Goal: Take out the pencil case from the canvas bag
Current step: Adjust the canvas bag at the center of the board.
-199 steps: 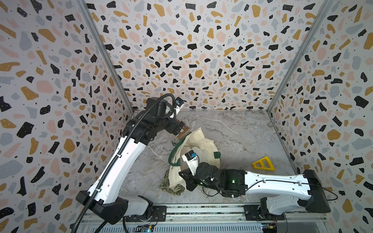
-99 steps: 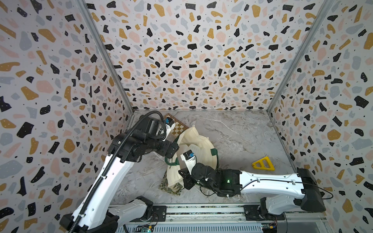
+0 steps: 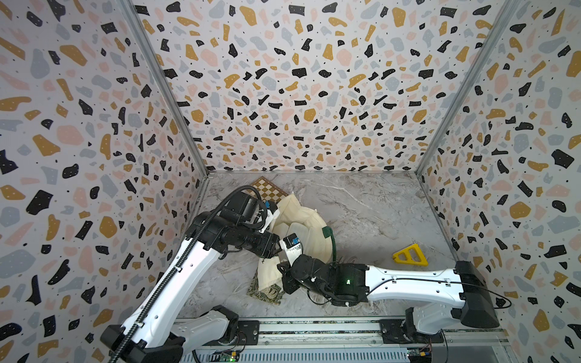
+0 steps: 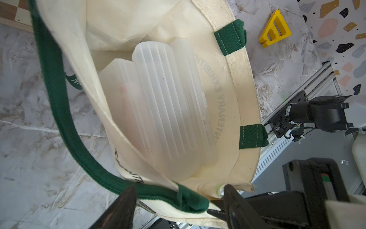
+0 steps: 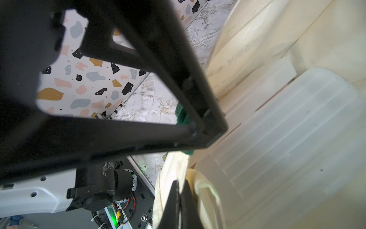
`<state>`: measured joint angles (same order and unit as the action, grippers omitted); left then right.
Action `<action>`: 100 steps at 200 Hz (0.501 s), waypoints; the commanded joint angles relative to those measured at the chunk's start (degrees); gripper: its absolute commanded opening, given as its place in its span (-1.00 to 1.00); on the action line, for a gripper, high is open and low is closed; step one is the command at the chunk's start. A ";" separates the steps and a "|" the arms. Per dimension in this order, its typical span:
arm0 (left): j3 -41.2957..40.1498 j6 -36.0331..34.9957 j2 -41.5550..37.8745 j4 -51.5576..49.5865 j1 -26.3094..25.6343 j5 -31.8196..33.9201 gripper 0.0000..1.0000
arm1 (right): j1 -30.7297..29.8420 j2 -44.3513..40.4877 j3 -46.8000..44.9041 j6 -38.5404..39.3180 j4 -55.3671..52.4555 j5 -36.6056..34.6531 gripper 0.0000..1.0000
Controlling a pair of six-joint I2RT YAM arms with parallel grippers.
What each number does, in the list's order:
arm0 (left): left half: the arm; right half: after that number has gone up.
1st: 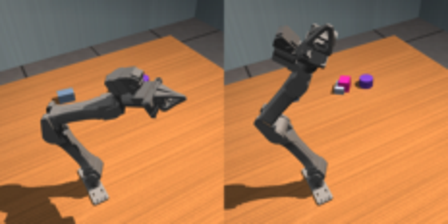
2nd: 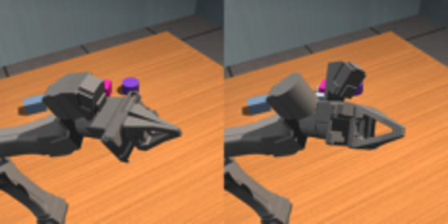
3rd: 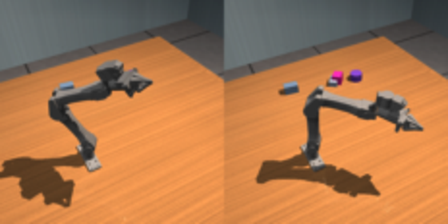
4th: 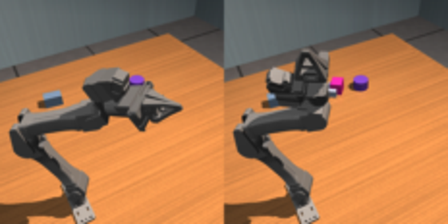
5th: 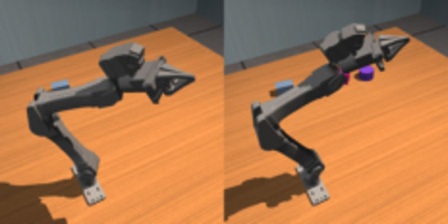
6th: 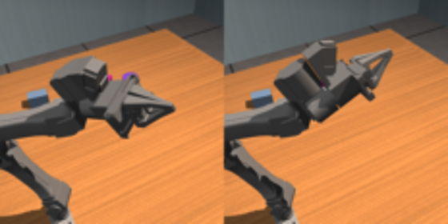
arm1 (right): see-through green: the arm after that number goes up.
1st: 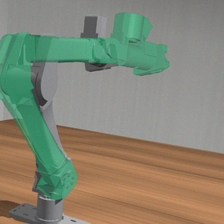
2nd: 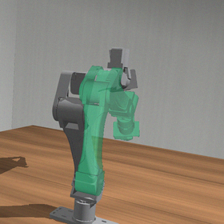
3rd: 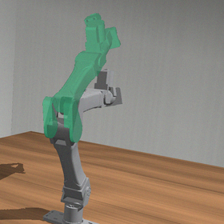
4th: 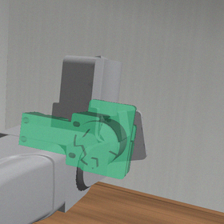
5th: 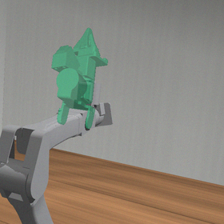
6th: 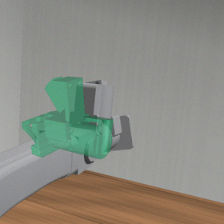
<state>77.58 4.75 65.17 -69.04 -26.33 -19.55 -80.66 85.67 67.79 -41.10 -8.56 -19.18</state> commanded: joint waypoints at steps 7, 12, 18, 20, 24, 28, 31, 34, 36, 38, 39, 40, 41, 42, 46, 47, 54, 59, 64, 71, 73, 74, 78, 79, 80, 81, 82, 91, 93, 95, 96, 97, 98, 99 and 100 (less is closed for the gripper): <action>-0.36 0.99 1.26 1.09 -0.13 -1.06 0.00 | 0.48 -1.35 1.31 -0.12 -1.05 -4.20 -1.00; -0.31 1.09 1.43 1.17 -0.17 -1.17 -0.07 | 0.42 -1.57 1.16 -0.12 -0.94 -4.20 -1.00; -0.16 1.13 1.67 1.18 -0.21 -1.40 -0.18 | 0.42 -1.64 1.04 -0.12 -0.80 -4.12 -1.00; -0.15 1.13 1.71 1.18 -0.22 -1.44 -0.23 | 0.42 -1.69 1.03 -0.10 -0.81 -4.11 -1.00; -0.11 1.22 1.87 1.25 -0.22 -1.45 -0.32 | 0.41 -1.73 0.89 -0.08 -0.76 -4.11 -1.00; 0.05 1.22 2.03 1.19 -0.22 -1.41 -0.37 | 0.37 -1.77 0.82 -0.07 -0.74 -4.06 -1.00; 0.03 1.20 2.11 1.22 -0.22 -1.37 -0.40 | 0.34 -1.81 0.83 -0.04 -0.71 -3.98 -1.00; 0.15 1.15 2.22 1.19 -0.22 -1.25 -0.41 | 0.33 -1.90 0.73 -0.03 -0.67 -4.02 -1.00; 0.12 1.12 2.35 1.23 -0.22 -1.16 -0.42 | 0.33 -1.95 0.71 0.01 -0.58 -4.02 -1.00; 0.18 1.13 2.34 1.19 -0.22 -1.07 -0.42 | 0.33 -2.03 0.66 0.05 -0.56 -4.02 -1.00; 0.15 1.04 2.34 1.19 -0.22 -1.00 -0.42 | 0.29 -2.01 0.67 0.05 -0.53 -4.07 -1.00; 0.13 1.00 2.38 1.19 -0.22 -0.96 -0.42 | 0.27 -2.00 0.67 0.05 -0.56 -4.05 -1.00; 0.12 0.98 2.40 1.18 -0.22 -0.90 -0.42 | 0.30 -2.04 0.68 0.06 -0.53 -4.03 -1.00; 0.16 0.97 2.45 1.18 -0.22 -0.87 -0.42 | 0.31 -2.06 0.63 0.06 -0.51 -4.03 -1.00; 0.12 0.88 2.58 1.06 -0.22 -0.70 -0.42 | 0.28 -2.08 0.65 0.06 -0.52 -4.02 -1.00; 0.16 0.87 2.63 0.99 -0.22 -0.59 -0.42 | 0.26 -2.13 0.67 0.10 -0.46 -4.02 -1.00; 0.07 0.63 2.81 0.85 -0.22 -0.35 -0.42 | 0.22 -2.30 0.51 0.14 -0.36 -4.02 -1.00; -0.03 0.48 2.85 0.83 -0.22 -0.17 -0.41 | 0.24 -2.41 0.44 0.24 -0.40 -4.02 -1.00; -0.12 0.29 2.90 0.74 -0.22 0.06 -0.39 | 0.18 -2.51 0.49 0.30 -0.27 -4.11 -1.00; -0.14 0.10 2.99 0.65 -0.22 0.51 -0.35 | 0.15 -2.69 0.31 0.32 -0.16 -4.19 -1.00; -0.10 0.02 3.03 0.57 -0.22 0.60 -0.32 | 0.11 -2.76 0.23 0.36 -0.10 -4.20 -1.00; -0.08 -0.04 3.03 0.52 -0.22 0.63 -0.31 | 0.13 -2.78 0.19 0.34 -0.04 -4.20 -1.00; 0.10 -0.17 3.16 0.35 -0.22 0.84 -0.21 | 0.15 -2.85 0.15 0.41 0.02 -4.20 -1.00; 0.20 -0.22 3.19 0.28 -0.22 0.88 -0.17 | 0.15 -2.86 0.11 0.41 -0.02 -4.20 -1.00; 0.24 -0.29 3.20 0.25 -0.22 0.94 -0.14 | 0.15 -2.83 0.08 0.41 0.05 -4.20 -1.00; 0.27 -0.33 3.21 0.19 -0.22 1.02 -0.10 | 0.16 -2.85 0.07 0.41 0.04 -4.20 -1.00; 0.37 -0.34 3.25 0.12 -0.22 1.10 -0.05 | 0.16 -2.86 0.07 0.41 0.08 -4.24 -1.00; 1.13 -0.57 3.46 -0.40 -0.22 2.04 0.34 | 0.15 -2.88 0.10 0.44 -0.02 -4.42 -1.00; 1.34 -0.72 3.54 -0.51 -0.22 2.23 0.40 | 0.15 -2.92 0.07 0.46 -0.09 -4.45 -1.00; 1.56 -0.78 3.54 -0.71 -0.22 2.37 0.47 | 0.15 -2.89 0.06 0.42 -0.13 -4.55 -1.00; 1.72 -0.88 3.59 -0.77 -0.22 2.43 0.51 | 0.16 -2.84 0.06 0.46 -0.14 -4.55 -1.00; 1.84 -0.93 3.62 -0.85 -0.22 2.51 0.54 | 0.16 -2.81 0.06 0.43 -0.14 -4.55 -1.00; 1.94 -0.91 3.64 -0.98 -0.26 2.55 0.57 | 0.16 -2.84 0.06 0.42 -0.14 -4.59 -1.00; 2.08 -0.98 3.64 -1.08 -0.24 2.66 0.59 | 0.16 -2.82 0.06 0.41 -0.19 -4.62 -1.00; 2.24 -1.07 3.74 -1.14 -0.23 2.71 0.62 | 0.16 -2.85 0.06 0.37 -0.17 -4.67 -1.00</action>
<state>77.62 4.91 68.20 -68.97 -26.37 -19.03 -80.75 85.34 67.79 -41.08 -8.56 -19.40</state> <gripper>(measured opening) 0.650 0.048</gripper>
